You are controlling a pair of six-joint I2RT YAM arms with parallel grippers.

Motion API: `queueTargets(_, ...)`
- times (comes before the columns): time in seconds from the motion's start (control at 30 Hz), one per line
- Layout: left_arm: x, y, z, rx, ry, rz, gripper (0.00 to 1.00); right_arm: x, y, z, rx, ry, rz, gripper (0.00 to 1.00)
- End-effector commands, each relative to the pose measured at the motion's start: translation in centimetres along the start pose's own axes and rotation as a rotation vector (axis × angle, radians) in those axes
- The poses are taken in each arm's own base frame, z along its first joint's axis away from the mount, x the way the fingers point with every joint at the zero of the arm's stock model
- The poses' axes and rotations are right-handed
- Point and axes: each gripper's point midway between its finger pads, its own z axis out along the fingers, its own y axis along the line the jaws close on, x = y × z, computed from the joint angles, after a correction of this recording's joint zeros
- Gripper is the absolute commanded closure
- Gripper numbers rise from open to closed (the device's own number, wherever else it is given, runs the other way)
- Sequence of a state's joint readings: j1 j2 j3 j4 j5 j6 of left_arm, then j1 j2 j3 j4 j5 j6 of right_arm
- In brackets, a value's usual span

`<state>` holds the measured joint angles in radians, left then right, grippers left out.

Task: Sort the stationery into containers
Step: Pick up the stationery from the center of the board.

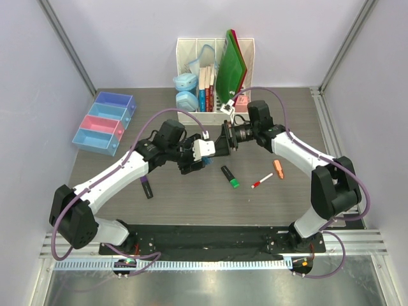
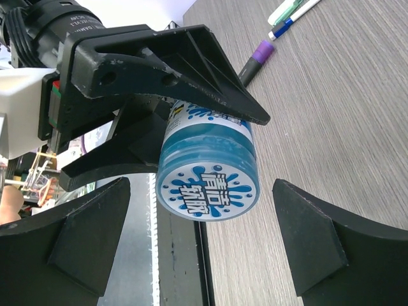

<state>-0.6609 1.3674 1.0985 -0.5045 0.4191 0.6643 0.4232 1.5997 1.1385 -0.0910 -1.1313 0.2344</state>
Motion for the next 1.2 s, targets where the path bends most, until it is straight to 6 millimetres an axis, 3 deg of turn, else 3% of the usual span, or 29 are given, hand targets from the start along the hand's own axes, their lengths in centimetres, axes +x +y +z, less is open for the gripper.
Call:
queueTargets(0.0,-2.88,1.4,-0.5,-0.05,-0.091,0.049,1.0,-0.3,0.15,0.43,-0.016,-0.003,-0.044,0.0)
queueTargets(0.4,-3.3,1.67,-0.95,-0.074,-0.108,0.055,1.0,0.1,0.0,0.74,-0.011,0.001,-0.043,0.01)
queueTargets(0.73,-3.29,1.61,-0.69,-0.072,-0.113,0.05,1.0,-0.52,-0.12,1.15,-0.016,-0.02,-0.038,0.11)
queueTargets(0.93,-3.19,1.55,-0.82,-0.076,-0.113,0.054,1.0,-0.39,-0.11,1.17,-0.021,-0.024,-0.042,0.33)
queueTargets(0.97,-3.22,1.69,-0.88,-0.084,-0.112,0.057,1.0,-0.34,-0.04,1.21,-0.024,-0.024,-0.039,0.43)
queueTargets(1.03,-3.26,1.9,-1.03,-0.096,-0.11,0.057,1.0,-0.37,-0.05,1.23,-0.026,-0.024,-0.039,0.55)
queueTargets(1.07,-3.31,2.1,-1.08,-0.105,-0.112,0.059,1.0,-0.42,0.02,1.28,-0.027,-0.025,-0.042,0.67)
queueTargets(1.13,-3.36,2.33,-1.27,-0.123,-0.112,0.062,1.0,-0.43,0.0,1.28,-0.026,-0.025,-0.04,0.78)
queueTargets(1.17,-3.25,2.33,-1.3,-0.127,-0.109,0.063,0.94,-0.46,-0.03,1.3,-0.026,-0.025,-0.042,0.83)
